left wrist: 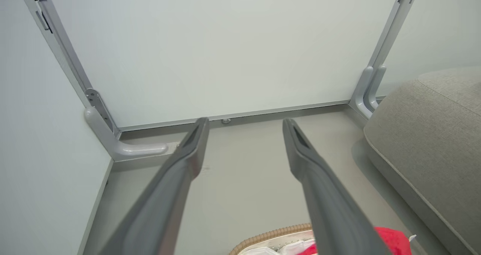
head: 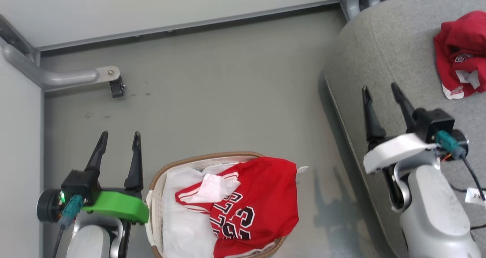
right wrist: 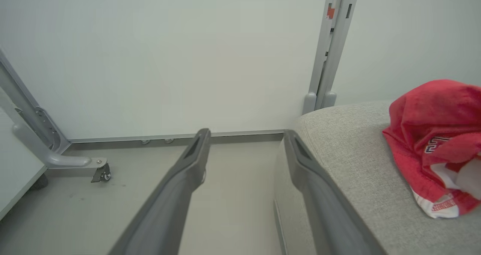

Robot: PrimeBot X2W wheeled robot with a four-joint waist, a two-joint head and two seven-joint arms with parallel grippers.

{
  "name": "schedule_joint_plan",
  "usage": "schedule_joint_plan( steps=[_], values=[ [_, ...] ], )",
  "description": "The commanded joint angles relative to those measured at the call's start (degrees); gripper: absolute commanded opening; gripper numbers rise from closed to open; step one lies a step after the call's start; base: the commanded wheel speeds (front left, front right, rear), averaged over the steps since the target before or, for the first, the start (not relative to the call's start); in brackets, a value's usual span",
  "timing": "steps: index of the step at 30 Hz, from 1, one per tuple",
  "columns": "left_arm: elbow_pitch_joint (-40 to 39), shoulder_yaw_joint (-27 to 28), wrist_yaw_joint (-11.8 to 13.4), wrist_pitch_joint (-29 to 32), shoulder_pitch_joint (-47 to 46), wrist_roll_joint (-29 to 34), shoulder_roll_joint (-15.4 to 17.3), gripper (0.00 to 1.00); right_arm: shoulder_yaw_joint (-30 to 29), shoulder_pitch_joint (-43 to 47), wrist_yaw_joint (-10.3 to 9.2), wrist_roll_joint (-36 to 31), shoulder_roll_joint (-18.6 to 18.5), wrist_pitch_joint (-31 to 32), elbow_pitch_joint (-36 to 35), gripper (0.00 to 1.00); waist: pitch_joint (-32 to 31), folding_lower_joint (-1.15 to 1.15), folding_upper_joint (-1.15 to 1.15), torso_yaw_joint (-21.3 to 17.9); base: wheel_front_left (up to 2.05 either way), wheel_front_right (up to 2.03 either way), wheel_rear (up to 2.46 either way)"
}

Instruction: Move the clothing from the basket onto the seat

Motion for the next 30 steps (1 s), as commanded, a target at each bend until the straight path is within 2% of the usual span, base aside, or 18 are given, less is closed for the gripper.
schedule_joint_plan(
  steps=[1,7,13,30],
  values=[
    [0.3,0.7,0.1,0.0,1.5,0.4,-0.3,1.00,0.3,1.4,-0.08,0.7,-0.2,-0.3,-0.3,1.00,-1.8,0.00,0.00,1.1,0.00,0.00,0.00],
    [0.9,4.5,0.1,0.0,5.3,1.5,-1.1,1.00,1.3,5.8,-0.08,3.6,-0.2,-0.3,-0.7,1.00,-4.2,0.00,0.00,1.1,0.00,0.00,0.00],
    [0.6,6.3,0.1,0.0,8.1,2.1,-2.1,1.00,2.1,9.5,-0.08,3.5,-0.2,-0.3,-0.7,1.00,-6.4,0.00,0.00,1.1,0.00,0.00,0.00],
    [0.0,7.1,0.1,0.0,14.6,2.8,-4.5,1.00,2.8,16.7,-0.08,4.1,-0.2,-0.3,-0.1,1.00,-10.8,0.00,0.00,1.9,0.00,0.00,0.00]
  ],
)
